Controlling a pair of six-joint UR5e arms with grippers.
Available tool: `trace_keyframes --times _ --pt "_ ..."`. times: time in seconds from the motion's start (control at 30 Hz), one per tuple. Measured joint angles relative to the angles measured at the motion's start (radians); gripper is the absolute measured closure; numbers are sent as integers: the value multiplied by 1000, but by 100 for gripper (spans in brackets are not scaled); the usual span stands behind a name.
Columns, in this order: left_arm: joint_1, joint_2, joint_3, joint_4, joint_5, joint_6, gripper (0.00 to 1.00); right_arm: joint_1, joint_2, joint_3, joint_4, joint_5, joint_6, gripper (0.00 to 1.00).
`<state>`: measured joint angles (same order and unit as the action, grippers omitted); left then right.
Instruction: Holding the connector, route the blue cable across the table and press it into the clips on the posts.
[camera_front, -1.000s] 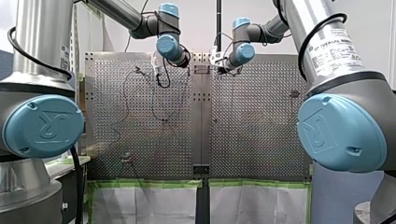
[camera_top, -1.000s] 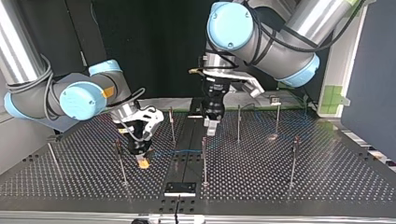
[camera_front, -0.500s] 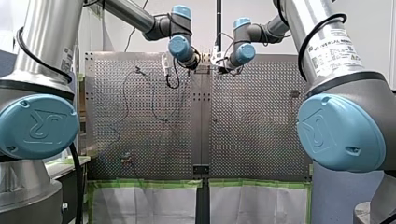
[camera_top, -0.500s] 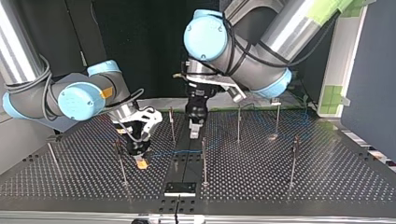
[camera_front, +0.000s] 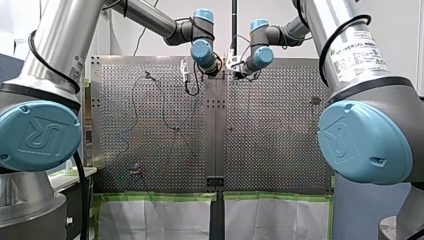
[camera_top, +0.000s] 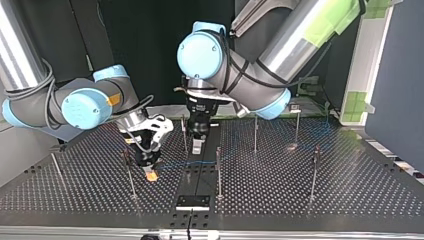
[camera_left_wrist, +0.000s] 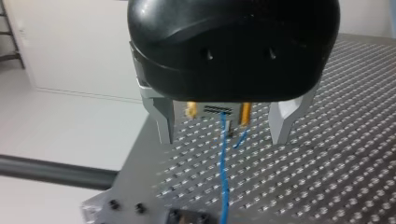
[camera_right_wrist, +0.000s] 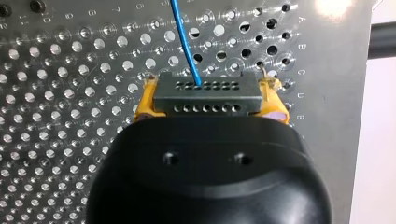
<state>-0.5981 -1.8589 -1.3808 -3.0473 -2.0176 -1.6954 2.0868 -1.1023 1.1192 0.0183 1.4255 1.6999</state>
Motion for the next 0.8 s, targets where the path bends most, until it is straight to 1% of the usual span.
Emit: trace_keyframes --times 0.13,0.37,0.5,0.7,0.8 --pt "-12 -38 44 -7 -21 3 0 0 0 0 0 0 0 100" --pt "-17 -52 107 -4 -46 3 0 -1 0 0 0 0 0 100" --pt "-19 -70 141 -20 -54 3 0 -1 1 0 0 0 0 100" --pt "-28 -122 176 -31 -57 3 0 -1 0 0 0 -1 0 100" --pt "-29 -151 198 -31 -69 3 0 -1 0 0 0 -2 0 100"
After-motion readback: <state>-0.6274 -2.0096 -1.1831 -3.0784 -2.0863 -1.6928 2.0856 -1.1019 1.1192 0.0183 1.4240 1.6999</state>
